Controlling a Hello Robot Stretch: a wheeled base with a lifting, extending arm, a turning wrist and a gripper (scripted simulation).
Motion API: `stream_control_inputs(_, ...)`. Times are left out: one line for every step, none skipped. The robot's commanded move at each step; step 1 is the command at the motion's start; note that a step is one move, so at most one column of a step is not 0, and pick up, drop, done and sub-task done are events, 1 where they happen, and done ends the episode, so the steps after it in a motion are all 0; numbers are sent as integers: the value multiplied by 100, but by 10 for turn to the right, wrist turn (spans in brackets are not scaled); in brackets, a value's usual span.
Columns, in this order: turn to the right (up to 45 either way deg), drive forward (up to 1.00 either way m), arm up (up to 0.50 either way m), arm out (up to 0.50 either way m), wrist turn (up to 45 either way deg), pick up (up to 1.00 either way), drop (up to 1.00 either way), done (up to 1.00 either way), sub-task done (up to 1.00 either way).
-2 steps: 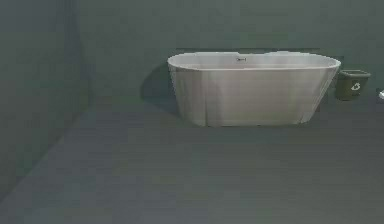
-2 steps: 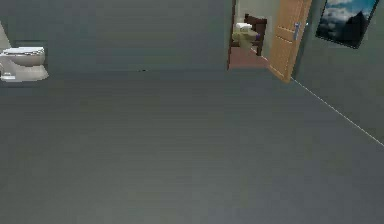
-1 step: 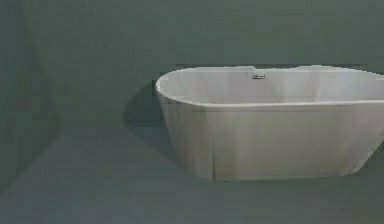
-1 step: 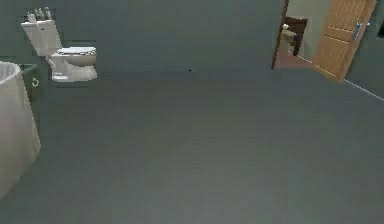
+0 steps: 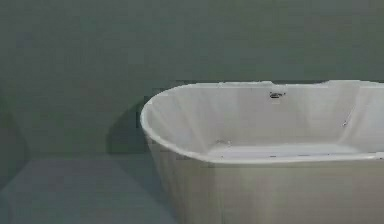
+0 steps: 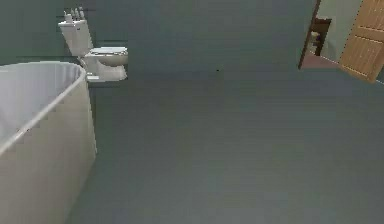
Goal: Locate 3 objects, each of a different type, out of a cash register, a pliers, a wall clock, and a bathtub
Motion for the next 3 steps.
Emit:
stream_control_inputs(300,0,0,0,0,0,0,0,0)
stream_control_inputs(0,0,0,0,0,0,0,0,100)
stream_control_inputs(450,0,0,0,0,0,0,0,0)
